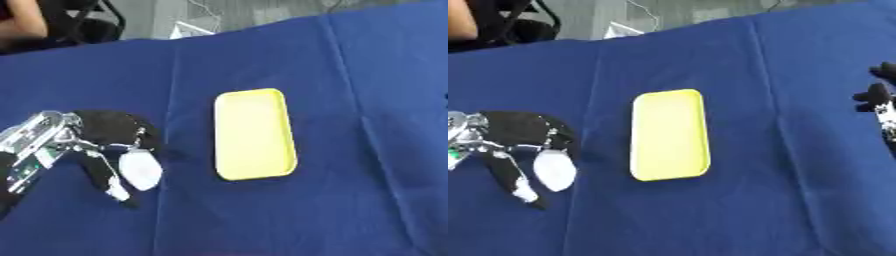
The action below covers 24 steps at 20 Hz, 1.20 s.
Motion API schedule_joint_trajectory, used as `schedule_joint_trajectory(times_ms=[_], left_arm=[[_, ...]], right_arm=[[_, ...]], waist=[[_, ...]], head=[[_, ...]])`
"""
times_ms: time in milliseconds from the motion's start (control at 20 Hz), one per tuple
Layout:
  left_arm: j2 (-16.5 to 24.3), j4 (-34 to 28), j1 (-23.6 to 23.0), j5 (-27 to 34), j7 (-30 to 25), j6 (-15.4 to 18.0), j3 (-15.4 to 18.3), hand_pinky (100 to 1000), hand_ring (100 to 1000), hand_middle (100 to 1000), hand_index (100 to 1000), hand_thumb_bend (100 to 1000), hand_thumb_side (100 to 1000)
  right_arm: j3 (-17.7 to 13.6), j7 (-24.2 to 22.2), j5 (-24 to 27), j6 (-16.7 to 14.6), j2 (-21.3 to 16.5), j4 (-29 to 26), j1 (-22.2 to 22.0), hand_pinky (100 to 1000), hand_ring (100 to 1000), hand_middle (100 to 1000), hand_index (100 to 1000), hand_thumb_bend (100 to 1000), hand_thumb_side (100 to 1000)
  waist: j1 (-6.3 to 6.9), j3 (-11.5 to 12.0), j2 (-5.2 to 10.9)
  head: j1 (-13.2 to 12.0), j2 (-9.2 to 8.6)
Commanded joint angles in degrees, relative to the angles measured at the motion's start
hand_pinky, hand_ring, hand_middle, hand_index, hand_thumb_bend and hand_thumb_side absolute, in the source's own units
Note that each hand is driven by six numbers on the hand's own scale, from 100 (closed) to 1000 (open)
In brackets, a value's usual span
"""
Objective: Pick up objects on the table and place them in the box.
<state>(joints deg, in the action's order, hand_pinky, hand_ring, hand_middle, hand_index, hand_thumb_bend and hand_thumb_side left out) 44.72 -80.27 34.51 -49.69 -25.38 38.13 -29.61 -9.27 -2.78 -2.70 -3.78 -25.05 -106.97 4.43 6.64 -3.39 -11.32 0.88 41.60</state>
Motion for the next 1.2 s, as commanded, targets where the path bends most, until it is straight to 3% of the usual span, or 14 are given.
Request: schedule_joint_trajectory(times_ms=[50, 150, 300, 350, 450, 650, 900, 1200], left_arm=[[1.64, 0.03, 0.25, -2.39, -1.39, 2.8, 1.23, 866, 857, 730, 847, 728, 654], [1.37, 0.27, 0.24, -4.22, 0.3, 2.17, 1.52, 802, 764, 670, 798, 712, 511], [0.87, 0.61, 0.02, -7.51, 3.42, 1.14, 1.62, 736, 675, 630, 770, 694, 412], [0.68, 0.71, -0.02, -8.54, 4.61, 0.72, 1.72, 597, 521, 547, 685, 647, 321], [0.31, 0.88, -0.24, -10.63, 7.81, -0.4, 1.83, 484, 420, 470, 603, 575, 281], [-0.41, 2.21, -0.54, -13.39, 14.39, -2.36, 1.89, 340, 281, 349, 472, 474, 204], [-1.2, 3.89, -0.54, -14.49, 20.95, -4.16, 2.04, 243, 195, 260, 347, 443, 195], [-1.57, 5.48, -0.66, -15.78, 24.08, -4.78, 1.86, 240, 183, 248, 334, 434, 191]], right_arm=[[-0.49, -0.14, 0.12, -0.11, -1.26, -0.86, 0.55, 670, 694, 887, 963, 333, 789], [-0.51, -0.11, 0.13, -0.13, -1.25, -0.86, 0.54, 670, 694, 887, 963, 333, 788], [-0.49, -0.12, 0.15, -0.14, -1.23, -0.86, 0.57, 670, 694, 887, 962, 333, 788], [-0.5, -0.11, 0.15, -0.14, -1.22, -0.86, 0.57, 670, 693, 887, 962, 333, 788], [-0.52, -0.09, 0.16, -0.16, -1.22, -0.85, 0.59, 670, 693, 887, 962, 333, 788], [-0.5, -0.1, 0.19, -0.16, -1.2, -0.84, 0.6, 670, 693, 887, 963, 332, 788], [-0.52, -0.08, 0.2, -0.17, -1.18, -0.87, 0.61, 670, 693, 887, 963, 332, 788], [-0.53, -0.06, 0.2, -0.17, -1.16, -0.89, 0.61, 670, 693, 888, 963, 332, 788]], waist=[[-0.45, 0.14, 0.7], [-0.5, 0.16, 0.69], [-0.57, 0.15, 0.67], [-0.59, 0.15, 0.66], [-0.63, 0.15, 0.63], [-0.68, 0.14, 0.58], [-0.71, 0.1, 0.57], [-0.69, 0.04, 0.55]], head=[[-0.3, 0.04], [-0.35, 0.02], [-0.44, -0.03], [-0.46, -0.04], [-0.51, -0.05], [-0.54, -0.06], [-0.54, -0.02], [-0.55, 0.0]])
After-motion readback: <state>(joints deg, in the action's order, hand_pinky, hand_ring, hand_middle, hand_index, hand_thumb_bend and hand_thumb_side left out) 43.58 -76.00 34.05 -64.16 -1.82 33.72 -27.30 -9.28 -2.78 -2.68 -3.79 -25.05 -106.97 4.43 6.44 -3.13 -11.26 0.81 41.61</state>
